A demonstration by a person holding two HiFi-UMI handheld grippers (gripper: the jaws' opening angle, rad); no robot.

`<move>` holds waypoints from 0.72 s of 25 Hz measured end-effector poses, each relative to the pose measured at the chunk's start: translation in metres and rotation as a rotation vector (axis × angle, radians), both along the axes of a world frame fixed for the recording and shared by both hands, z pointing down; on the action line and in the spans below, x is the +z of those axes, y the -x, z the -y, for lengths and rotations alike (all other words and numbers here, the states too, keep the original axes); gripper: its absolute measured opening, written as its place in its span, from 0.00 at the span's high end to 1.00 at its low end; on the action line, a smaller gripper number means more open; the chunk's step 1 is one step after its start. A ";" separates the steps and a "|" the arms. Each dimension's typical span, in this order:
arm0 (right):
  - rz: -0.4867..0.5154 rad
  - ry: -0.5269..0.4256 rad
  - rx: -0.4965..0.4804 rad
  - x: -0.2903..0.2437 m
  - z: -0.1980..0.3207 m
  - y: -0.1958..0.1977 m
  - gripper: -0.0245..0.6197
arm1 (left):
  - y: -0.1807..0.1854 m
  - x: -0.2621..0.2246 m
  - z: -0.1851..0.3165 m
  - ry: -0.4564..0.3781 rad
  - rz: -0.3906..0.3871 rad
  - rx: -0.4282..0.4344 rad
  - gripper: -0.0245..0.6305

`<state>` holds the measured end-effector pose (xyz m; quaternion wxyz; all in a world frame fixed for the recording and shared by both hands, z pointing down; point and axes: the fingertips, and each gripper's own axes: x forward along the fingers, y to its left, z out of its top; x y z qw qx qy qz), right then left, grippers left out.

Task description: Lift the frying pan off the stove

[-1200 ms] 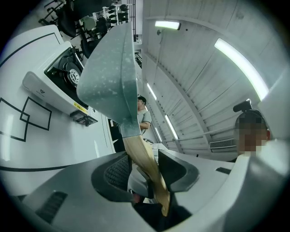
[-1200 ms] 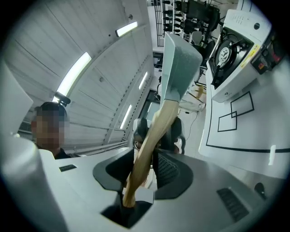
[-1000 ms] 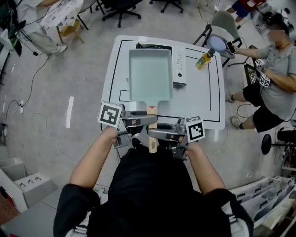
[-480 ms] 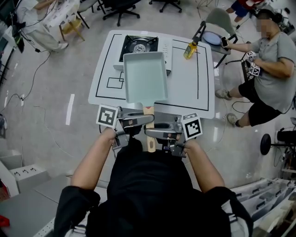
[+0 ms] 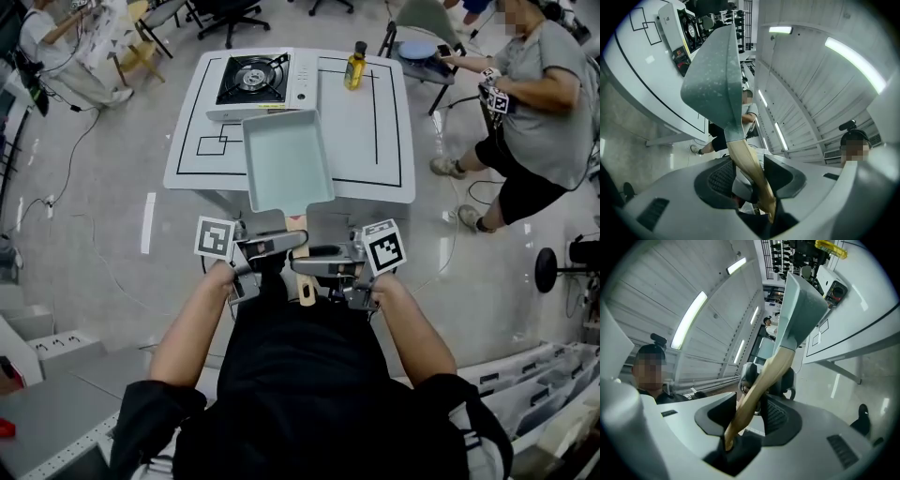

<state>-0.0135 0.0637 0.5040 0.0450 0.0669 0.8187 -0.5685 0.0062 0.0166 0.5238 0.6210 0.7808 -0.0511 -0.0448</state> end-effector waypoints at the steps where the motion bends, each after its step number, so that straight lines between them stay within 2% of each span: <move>1: 0.005 0.000 -0.001 0.000 -0.006 -0.004 0.69 | -0.004 0.001 -0.006 0.006 0.002 -0.001 0.67; 9: 0.027 0.021 -0.009 0.006 -0.034 -0.019 0.69 | -0.019 0.008 -0.034 0.031 -0.002 -0.002 0.67; 13: 0.042 0.037 -0.011 0.010 -0.040 -0.010 0.68 | -0.010 0.013 -0.041 0.053 -0.005 0.004 0.67; 18: 0.028 0.023 -0.013 0.005 -0.044 0.007 0.68 | 0.006 0.009 -0.044 0.029 -0.009 0.018 0.67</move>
